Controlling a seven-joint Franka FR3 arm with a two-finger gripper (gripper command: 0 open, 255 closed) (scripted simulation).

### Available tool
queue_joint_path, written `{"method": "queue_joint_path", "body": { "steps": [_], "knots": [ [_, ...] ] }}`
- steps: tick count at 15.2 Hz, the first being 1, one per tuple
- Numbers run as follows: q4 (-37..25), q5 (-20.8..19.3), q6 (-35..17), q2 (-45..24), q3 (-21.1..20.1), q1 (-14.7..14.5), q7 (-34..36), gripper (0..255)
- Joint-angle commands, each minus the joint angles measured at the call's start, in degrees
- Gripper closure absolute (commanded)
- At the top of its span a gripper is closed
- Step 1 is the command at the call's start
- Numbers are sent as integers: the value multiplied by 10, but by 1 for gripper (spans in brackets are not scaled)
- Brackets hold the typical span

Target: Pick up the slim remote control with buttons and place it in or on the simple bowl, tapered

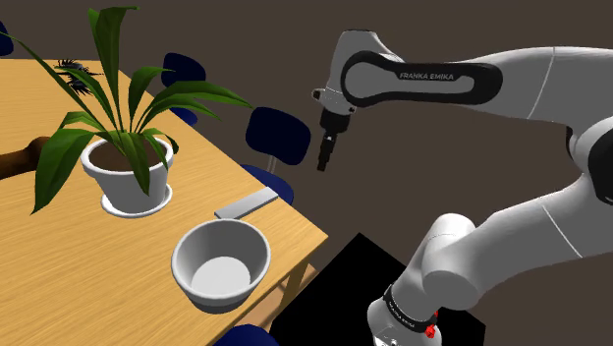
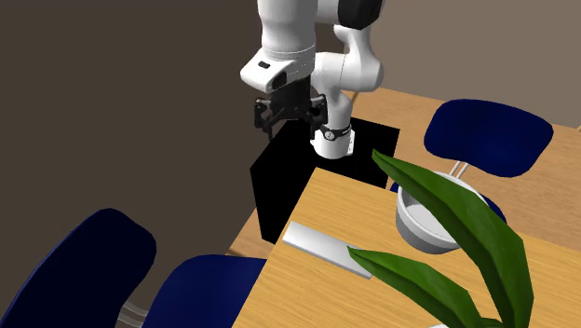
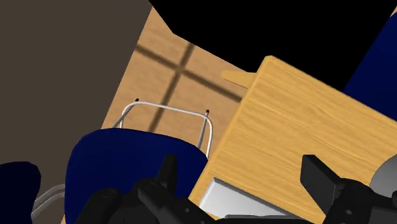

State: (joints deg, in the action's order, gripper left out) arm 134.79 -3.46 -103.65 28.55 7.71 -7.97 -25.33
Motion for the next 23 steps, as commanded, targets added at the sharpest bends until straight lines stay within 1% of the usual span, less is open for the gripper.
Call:
{"method": "queue_joint_path", "body": {
  "steps": [1,9,17,23],
  "knots": [
    [-2,0,-39,-36,4,-18,-47,0],
    [-32,12,-160,-171,4,-77,-222,0],
    [-68,30,-260,-292,-22,-124,-387,0],
    [-55,33,-300,-319,-24,-125,-393,0]
  ]
}}
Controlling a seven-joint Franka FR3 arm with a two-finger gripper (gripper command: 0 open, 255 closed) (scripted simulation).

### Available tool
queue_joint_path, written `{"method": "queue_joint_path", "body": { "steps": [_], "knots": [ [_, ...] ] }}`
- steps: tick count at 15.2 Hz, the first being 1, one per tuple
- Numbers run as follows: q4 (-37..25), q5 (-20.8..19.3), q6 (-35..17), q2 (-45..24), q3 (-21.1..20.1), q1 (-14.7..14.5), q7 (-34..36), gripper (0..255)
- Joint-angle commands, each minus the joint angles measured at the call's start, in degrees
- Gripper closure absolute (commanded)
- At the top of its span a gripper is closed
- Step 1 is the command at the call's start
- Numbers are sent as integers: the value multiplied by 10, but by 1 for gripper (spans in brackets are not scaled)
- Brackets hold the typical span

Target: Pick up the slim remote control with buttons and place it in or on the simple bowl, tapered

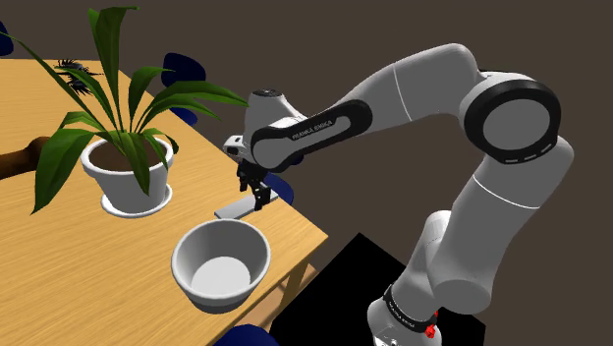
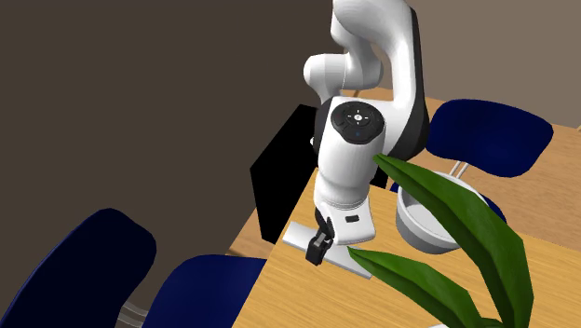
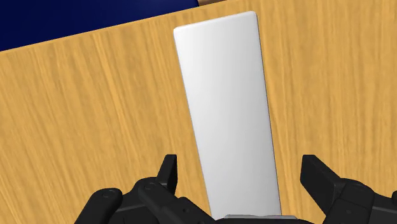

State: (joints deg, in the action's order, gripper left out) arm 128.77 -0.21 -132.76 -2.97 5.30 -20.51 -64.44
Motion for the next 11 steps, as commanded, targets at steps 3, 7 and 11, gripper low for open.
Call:
{"method": "queue_joint_path", "body": {
  "steps": [3,7,11],
  "knots": [
    [11,2,-28,-16,1,1,-3,0],
    [11,2,-28,-16,1,1,-3,0],
    [11,2,-28,-16,1,1,-3,255]
  ]
}}
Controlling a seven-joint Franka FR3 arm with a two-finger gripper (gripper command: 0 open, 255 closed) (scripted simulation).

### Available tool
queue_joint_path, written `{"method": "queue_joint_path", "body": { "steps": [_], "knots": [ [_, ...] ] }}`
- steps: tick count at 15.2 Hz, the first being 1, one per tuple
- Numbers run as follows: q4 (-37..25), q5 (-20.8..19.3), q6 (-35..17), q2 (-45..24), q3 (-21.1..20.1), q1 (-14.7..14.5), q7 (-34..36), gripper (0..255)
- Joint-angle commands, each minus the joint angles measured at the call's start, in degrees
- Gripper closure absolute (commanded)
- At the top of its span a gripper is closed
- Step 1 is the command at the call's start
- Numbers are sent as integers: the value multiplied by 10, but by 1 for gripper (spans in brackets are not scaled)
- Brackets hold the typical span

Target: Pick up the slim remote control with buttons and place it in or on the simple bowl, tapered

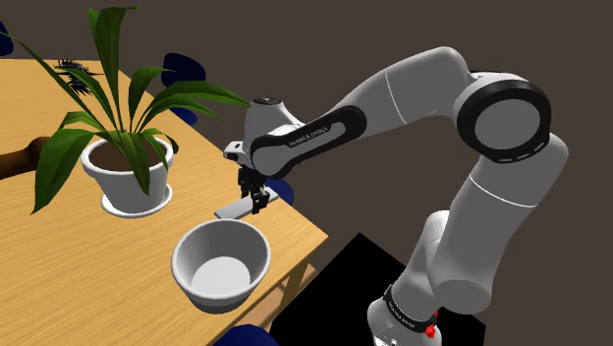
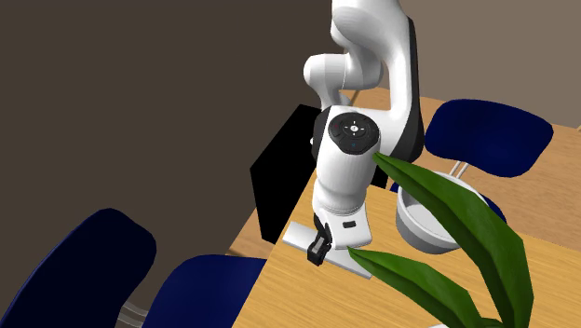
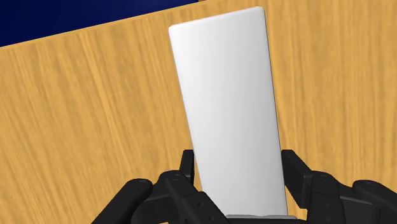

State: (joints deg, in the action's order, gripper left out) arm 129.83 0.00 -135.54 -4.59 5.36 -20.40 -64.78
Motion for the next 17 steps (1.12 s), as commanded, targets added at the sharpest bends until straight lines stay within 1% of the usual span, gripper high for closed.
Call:
{"method": "queue_joint_path", "body": {
  "steps": [1,9,17],
  "knots": [
    [0,0,0,0,0,0,0,255],
    [0,0,0,0,0,0,0,255],
    [-23,-4,60,37,0,-1,3,255]
  ]
}}
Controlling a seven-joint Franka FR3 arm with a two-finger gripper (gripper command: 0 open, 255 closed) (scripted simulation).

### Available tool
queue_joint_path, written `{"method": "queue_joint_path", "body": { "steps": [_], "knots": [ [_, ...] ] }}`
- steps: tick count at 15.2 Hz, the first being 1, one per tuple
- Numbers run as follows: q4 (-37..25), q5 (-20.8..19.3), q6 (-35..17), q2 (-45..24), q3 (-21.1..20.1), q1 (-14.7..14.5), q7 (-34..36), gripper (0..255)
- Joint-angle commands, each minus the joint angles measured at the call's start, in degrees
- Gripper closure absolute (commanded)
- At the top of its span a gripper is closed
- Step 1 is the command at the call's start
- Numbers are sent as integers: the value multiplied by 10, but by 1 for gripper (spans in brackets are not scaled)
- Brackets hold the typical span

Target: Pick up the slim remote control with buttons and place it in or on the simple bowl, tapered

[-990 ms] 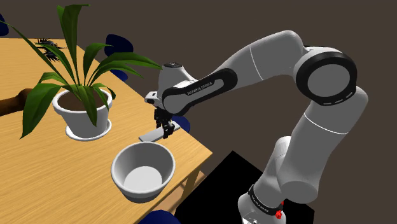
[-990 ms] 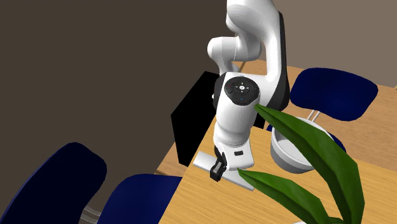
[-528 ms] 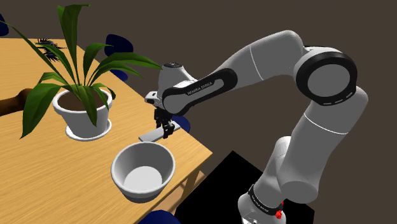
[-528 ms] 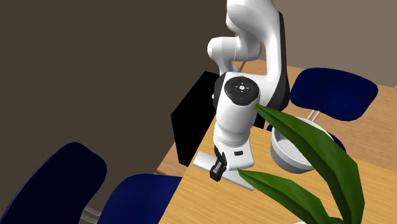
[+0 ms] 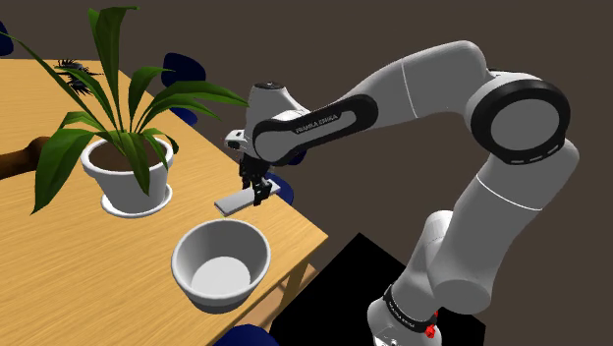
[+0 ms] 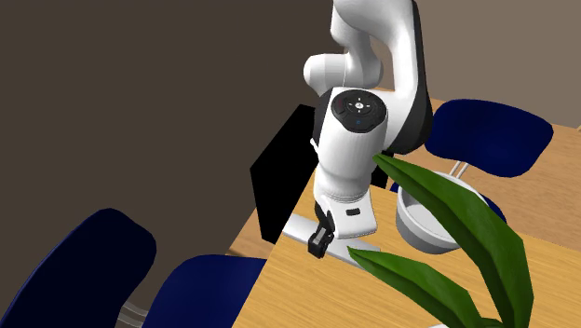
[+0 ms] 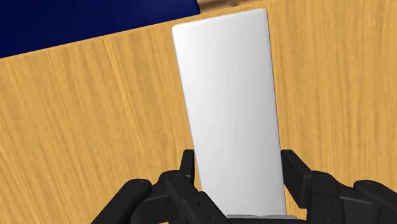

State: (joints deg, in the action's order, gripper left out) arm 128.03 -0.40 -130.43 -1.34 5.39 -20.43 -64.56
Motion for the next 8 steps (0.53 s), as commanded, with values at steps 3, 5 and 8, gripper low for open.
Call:
{"method": "queue_joint_path", "body": {
  "steps": [3,5,8],
  "knots": [
    [-15,-2,32,17,0,0,1,255],
    [-23,-2,47,24,0,0,2,255],
    [-36,-3,70,34,-1,-1,3,255]
  ]
}}
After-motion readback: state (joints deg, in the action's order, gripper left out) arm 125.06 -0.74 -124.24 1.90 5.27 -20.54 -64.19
